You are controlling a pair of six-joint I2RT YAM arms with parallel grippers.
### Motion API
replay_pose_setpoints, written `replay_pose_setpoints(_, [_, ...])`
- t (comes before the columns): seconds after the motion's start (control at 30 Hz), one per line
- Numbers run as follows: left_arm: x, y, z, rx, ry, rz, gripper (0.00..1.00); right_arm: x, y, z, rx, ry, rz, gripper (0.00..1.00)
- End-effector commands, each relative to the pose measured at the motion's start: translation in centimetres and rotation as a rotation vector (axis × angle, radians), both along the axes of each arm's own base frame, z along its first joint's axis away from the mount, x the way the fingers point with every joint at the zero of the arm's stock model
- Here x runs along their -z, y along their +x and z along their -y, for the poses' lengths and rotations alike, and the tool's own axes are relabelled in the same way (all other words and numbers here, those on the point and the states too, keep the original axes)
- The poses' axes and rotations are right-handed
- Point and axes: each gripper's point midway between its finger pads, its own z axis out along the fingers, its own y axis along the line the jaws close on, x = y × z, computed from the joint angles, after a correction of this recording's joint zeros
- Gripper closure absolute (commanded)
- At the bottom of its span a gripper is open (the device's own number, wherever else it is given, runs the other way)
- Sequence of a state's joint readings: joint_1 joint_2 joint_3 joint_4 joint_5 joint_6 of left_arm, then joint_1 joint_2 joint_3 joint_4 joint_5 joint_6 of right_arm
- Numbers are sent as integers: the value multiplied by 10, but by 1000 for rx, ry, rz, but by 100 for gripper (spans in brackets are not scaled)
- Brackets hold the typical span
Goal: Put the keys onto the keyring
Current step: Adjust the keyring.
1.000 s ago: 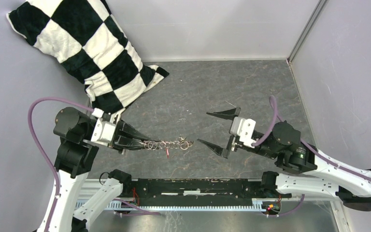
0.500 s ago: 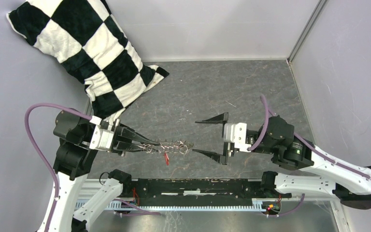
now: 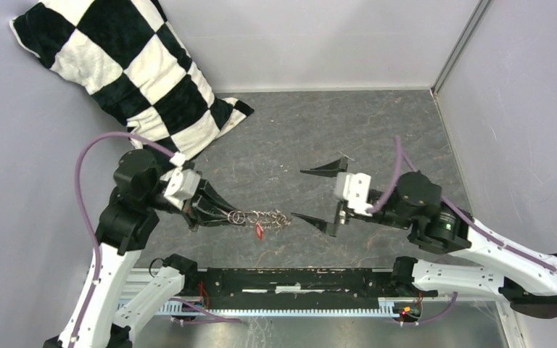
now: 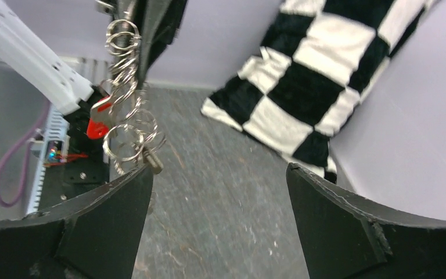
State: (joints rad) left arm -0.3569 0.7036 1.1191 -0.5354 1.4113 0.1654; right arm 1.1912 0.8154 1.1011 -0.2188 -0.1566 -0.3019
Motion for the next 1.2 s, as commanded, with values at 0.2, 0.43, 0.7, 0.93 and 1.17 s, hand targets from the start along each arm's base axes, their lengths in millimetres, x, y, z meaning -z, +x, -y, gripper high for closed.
replay_pose_setpoints(0.2, [32,4,-3,-30,54,52,98,-2,70,24,368,81,-202,5])
replay_pose_setpoints(0.43, [80,-2,-15,-16,187,98,98,30,81,-10,340,-58,-450,8])
replay_pose_setpoints(0.7, [107,-6,-26,24,291,173,98,87,80,-39,193,-184,-639,15])
replay_pose_setpoints(0.93, [131,15,-23,13,414,-38,98,114,101,-34,272,-206,-681,14])
replay_pose_setpoints(1.17, [135,27,-17,14,451,-172,98,124,120,-20,360,-185,-703,11])
